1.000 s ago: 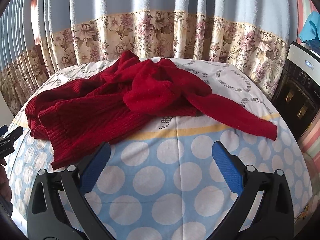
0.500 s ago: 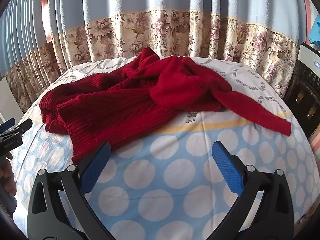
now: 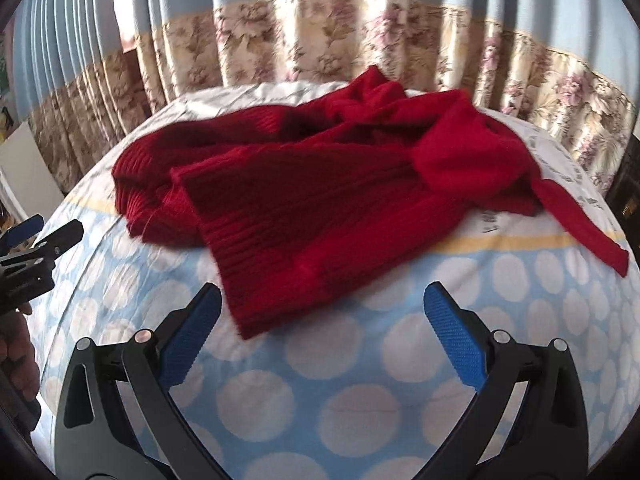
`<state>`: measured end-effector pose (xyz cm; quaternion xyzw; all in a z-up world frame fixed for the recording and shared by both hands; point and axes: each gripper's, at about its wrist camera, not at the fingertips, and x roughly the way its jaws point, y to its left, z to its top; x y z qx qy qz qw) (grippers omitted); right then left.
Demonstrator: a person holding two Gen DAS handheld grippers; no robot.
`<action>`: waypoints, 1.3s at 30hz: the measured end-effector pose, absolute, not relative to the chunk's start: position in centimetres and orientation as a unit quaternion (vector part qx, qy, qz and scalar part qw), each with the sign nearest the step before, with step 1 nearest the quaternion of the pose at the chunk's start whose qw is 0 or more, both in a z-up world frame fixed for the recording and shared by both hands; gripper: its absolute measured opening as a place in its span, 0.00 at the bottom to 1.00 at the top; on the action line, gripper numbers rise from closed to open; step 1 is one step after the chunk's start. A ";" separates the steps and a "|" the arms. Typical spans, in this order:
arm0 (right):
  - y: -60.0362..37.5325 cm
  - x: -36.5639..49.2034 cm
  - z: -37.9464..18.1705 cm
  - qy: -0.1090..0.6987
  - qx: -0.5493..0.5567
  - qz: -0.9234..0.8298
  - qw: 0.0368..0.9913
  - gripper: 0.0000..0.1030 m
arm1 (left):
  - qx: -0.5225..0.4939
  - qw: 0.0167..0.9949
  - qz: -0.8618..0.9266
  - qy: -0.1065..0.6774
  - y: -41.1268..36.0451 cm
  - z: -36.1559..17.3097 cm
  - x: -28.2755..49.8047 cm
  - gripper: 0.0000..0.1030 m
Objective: Fold small clothes
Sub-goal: 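Move both grippers over the crumpled red sweater toward its hem, then grasp the sweater hem with the right gripper and lift it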
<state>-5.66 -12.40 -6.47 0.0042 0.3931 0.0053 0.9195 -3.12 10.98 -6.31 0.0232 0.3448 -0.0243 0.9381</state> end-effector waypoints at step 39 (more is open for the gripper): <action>-31.8 -11.8 -5.1 0.395 0.098 -0.053 0.912 0.08 | 0.055 0.929 -0.027 0.364 2.3 -4.8 -1.7 0.98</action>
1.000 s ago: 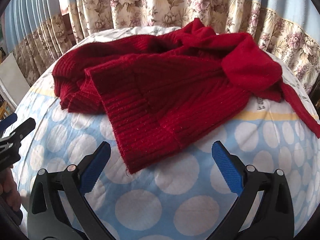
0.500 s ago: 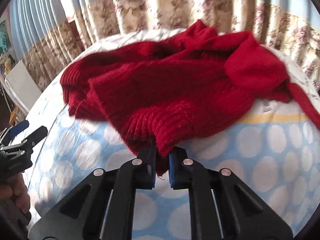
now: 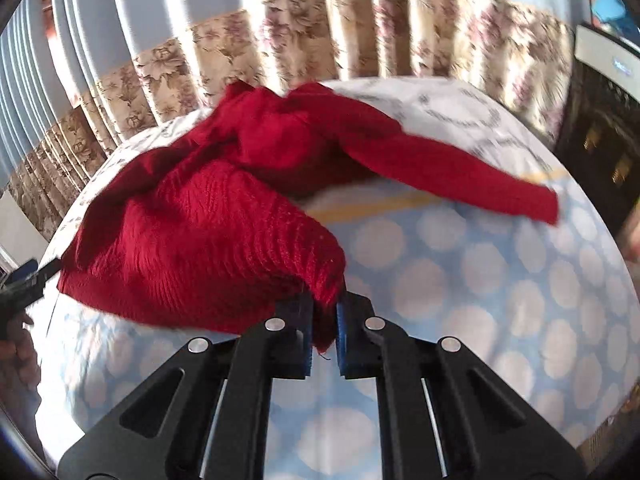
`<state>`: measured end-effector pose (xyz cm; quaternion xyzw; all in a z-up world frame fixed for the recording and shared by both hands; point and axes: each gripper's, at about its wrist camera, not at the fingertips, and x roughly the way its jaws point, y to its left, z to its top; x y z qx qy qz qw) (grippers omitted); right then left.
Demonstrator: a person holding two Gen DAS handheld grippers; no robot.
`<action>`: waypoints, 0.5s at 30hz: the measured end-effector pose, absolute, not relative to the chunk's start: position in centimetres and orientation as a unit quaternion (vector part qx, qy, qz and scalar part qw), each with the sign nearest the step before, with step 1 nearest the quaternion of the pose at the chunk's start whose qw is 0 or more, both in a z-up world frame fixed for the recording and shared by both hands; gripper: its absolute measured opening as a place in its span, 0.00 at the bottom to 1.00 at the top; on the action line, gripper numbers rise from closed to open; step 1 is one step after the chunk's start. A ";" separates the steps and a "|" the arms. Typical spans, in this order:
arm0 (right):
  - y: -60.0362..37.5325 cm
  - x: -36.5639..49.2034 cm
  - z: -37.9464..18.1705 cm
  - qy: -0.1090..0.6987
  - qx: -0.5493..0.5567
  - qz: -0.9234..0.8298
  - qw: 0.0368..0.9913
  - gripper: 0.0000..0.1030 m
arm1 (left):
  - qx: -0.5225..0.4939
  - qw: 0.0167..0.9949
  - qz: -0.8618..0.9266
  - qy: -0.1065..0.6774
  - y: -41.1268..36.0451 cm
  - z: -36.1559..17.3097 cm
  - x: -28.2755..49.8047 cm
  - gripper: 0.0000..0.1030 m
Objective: Fold small clothes
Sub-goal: 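Grasp the sweater hem with the right gripper and lift it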
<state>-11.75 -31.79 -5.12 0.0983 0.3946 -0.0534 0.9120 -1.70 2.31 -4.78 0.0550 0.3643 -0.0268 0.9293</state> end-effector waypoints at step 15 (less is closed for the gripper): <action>-33.8 -13.6 -5.5 0.400 0.112 -0.062 0.907 0.08 | 0.052 0.903 -0.049 0.424 2.7 -9.7 0.0 0.72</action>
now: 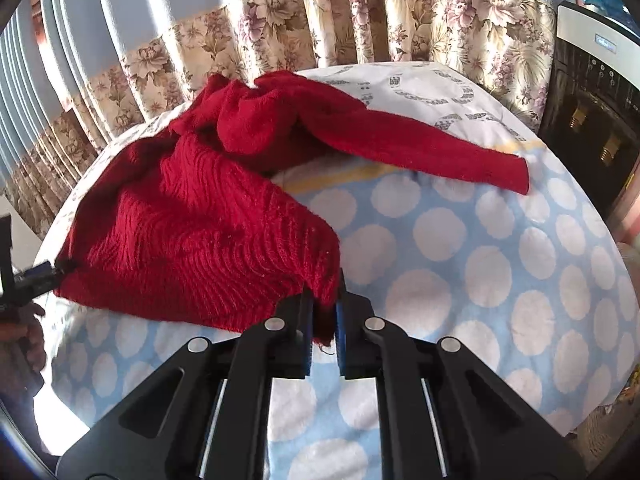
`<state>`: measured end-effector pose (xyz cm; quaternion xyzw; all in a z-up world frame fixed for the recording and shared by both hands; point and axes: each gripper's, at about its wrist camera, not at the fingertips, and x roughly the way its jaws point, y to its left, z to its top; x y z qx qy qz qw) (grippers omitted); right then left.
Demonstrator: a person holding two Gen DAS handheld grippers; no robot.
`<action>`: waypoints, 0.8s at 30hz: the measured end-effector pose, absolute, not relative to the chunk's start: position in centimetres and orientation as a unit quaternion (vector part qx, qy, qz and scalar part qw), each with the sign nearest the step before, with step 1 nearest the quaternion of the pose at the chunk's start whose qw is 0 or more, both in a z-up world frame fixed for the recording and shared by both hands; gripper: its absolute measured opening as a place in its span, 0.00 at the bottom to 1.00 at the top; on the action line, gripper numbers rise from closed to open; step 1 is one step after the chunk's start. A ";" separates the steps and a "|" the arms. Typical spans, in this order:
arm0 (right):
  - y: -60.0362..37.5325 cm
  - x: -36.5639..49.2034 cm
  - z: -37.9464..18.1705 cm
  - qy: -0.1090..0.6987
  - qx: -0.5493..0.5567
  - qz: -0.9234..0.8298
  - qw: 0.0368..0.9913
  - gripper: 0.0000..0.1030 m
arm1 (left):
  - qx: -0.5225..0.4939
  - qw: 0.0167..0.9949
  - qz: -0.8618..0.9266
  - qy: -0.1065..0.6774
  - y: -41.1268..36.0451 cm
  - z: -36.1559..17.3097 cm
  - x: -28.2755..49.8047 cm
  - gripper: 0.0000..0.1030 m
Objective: Fold small clothes
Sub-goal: 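Grasp the sweater hem with the right gripper and lift it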
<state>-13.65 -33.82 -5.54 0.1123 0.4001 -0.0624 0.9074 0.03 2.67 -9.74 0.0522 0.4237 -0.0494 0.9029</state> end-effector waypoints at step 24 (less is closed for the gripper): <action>-35.7 -15.6 -3.3 0.401 0.072 -0.084 0.909 0.63 | 0.040 0.924 -0.016 0.380 5.3 -4.0 -6.1 0.84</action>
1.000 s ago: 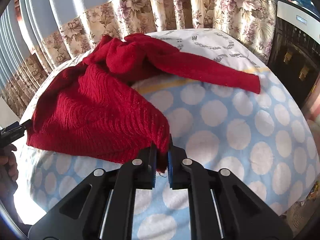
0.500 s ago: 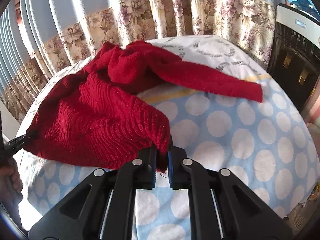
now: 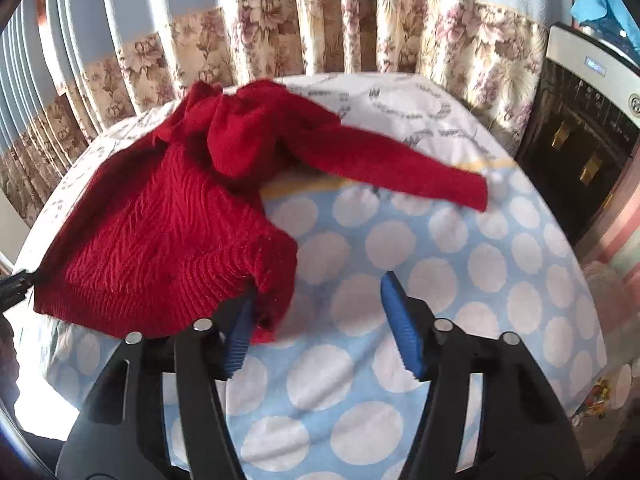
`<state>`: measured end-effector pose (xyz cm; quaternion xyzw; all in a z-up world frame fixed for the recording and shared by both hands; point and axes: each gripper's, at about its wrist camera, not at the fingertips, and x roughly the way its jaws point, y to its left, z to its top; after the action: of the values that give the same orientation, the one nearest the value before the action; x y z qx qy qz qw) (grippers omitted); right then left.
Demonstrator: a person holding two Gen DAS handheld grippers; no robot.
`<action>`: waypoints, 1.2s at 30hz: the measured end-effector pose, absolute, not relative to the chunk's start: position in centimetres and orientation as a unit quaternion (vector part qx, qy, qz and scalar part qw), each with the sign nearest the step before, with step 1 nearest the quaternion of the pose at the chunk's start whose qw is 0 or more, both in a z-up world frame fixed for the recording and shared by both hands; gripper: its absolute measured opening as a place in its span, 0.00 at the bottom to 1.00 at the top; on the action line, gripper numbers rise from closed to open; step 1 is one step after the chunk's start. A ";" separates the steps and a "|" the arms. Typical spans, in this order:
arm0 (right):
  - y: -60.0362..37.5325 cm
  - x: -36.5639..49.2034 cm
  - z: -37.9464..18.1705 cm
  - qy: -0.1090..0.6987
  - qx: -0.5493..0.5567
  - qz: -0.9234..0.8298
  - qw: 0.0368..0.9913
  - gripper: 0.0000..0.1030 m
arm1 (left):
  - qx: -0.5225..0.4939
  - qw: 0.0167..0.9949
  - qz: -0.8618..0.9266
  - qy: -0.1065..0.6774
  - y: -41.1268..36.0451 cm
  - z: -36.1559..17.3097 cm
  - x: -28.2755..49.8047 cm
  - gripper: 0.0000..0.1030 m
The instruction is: Fold small clothes
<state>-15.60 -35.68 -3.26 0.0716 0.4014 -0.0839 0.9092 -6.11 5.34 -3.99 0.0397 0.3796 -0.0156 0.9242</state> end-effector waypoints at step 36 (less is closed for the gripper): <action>-39.3 1.2 1.0 0.346 0.130 -0.036 0.928 0.87 | 0.119 0.901 -0.116 0.402 -12.8 -7.4 16.8 0.87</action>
<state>1.21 -39.31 1.00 0.1301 0.3463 -0.0363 0.9283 16.85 -12.82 -7.41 0.1188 0.4015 -0.1159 0.9007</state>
